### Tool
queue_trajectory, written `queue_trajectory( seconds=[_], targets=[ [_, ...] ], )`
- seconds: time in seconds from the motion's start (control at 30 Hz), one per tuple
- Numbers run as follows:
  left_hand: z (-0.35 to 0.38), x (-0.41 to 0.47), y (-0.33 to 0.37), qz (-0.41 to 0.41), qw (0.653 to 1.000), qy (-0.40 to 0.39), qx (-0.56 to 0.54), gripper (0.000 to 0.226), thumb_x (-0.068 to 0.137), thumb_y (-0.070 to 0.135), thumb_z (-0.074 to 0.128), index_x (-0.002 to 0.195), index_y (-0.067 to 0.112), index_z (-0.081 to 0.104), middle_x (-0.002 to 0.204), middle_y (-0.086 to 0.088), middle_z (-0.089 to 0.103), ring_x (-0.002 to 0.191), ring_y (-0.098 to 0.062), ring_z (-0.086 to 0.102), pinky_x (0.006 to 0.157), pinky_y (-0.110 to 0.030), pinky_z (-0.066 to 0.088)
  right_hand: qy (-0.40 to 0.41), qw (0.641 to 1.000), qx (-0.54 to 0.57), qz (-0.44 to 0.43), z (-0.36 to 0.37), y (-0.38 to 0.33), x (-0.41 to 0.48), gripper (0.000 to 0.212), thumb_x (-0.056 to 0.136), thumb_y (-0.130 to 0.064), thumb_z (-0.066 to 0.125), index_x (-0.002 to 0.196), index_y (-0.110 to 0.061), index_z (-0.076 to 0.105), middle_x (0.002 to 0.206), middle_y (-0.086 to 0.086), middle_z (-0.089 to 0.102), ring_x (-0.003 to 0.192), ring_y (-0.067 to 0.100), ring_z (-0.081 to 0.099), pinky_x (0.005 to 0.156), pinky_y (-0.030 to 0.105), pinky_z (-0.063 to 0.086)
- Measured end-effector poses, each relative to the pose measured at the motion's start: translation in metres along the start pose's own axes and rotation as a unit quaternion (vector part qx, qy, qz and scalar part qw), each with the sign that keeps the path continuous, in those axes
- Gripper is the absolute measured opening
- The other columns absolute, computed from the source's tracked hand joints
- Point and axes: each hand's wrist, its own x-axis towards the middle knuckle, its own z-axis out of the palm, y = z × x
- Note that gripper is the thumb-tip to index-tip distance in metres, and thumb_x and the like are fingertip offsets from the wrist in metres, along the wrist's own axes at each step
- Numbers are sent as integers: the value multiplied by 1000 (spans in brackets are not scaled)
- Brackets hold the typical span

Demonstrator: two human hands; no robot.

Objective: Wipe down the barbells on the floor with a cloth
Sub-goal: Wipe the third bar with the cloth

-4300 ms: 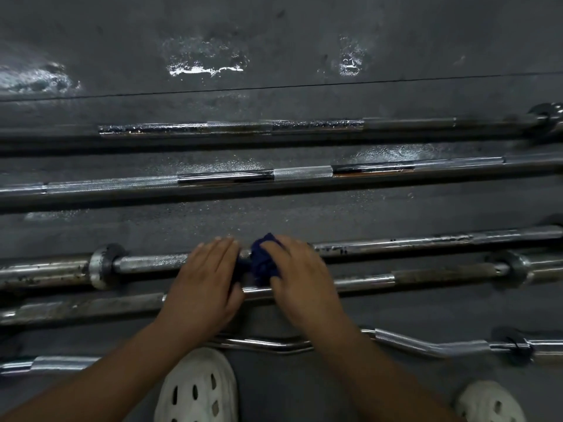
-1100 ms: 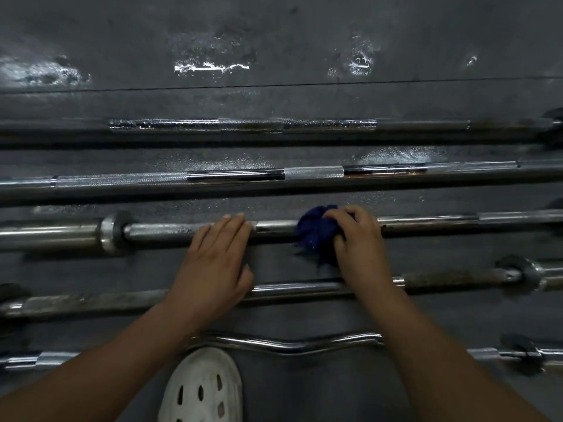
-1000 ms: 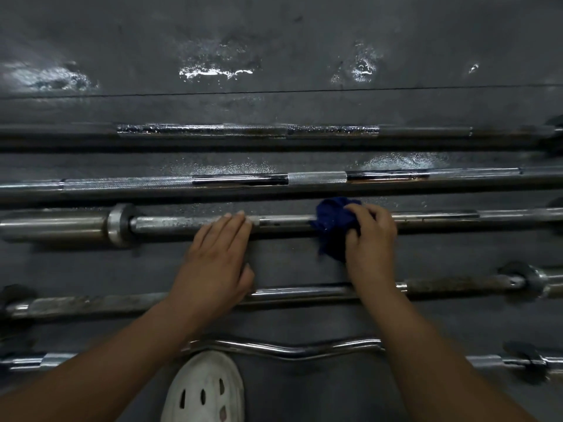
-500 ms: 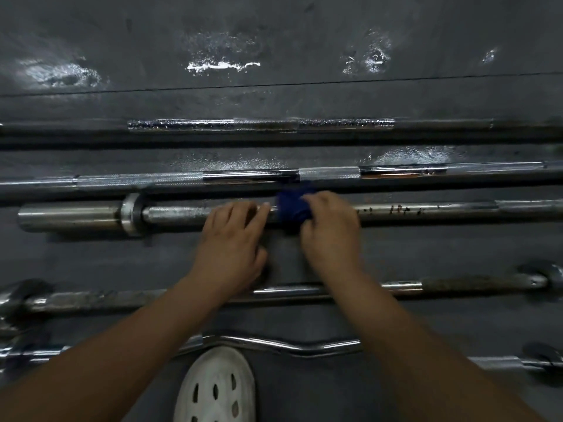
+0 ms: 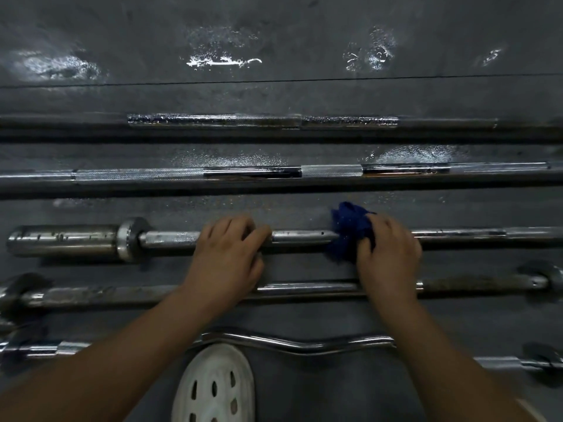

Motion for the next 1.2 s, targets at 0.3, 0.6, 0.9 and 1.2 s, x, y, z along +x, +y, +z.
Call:
queue_trajectory(
  seconds=[0.3, 0.6, 0.9, 1.2],
  targets=[
    [9, -8, -5, 13, 999, 3, -48, 22, 89, 38, 45, 103, 29, 59, 98, 5, 54, 85, -24, 53, 72, -40, 47, -33, 999, -1, -18, -9, 3, -18, 34, 78, -24, 57, 110, -18, 66, 102, 7, 65, 90, 31, 60, 84, 42, 44],
    [6, -6, -5, 22, 999, 1, -47, 26, 87, 36, 46, 104, 28, 63, 98, 3, 59, 83, -25, 56, 69, -37, 48, -136, 972, 62, -180, 6, -59, -33, 39, 68, -8, 65, 105, -18, 64, 106, 0, 62, 92, 21, 55, 83, 36, 45],
    [6, -5, -4, 24, 998, -8, -58, 29, 79, 33, 75, 104, 28, 61, 99, 4, 56, 87, -24, 53, 72, -37, 43, -104, 988, 92, -68, 1, -32, -42, 45, 76, -13, 70, 120, -15, 61, 127, 5, 55, 117, 24, 47, 105, 35, 36],
    [-3, 5, -20, 31, 998, 40, -45, 20, 88, 28, 65, 107, 25, 61, 104, 2, 57, 91, -26, 54, 75, -41, 47, -95, 977, 187, 34, 3, -36, 33, 33, 87, 3, 54, 110, -15, 69, 107, 1, 54, 92, 16, 53, 72, 7, 34]
  ],
)
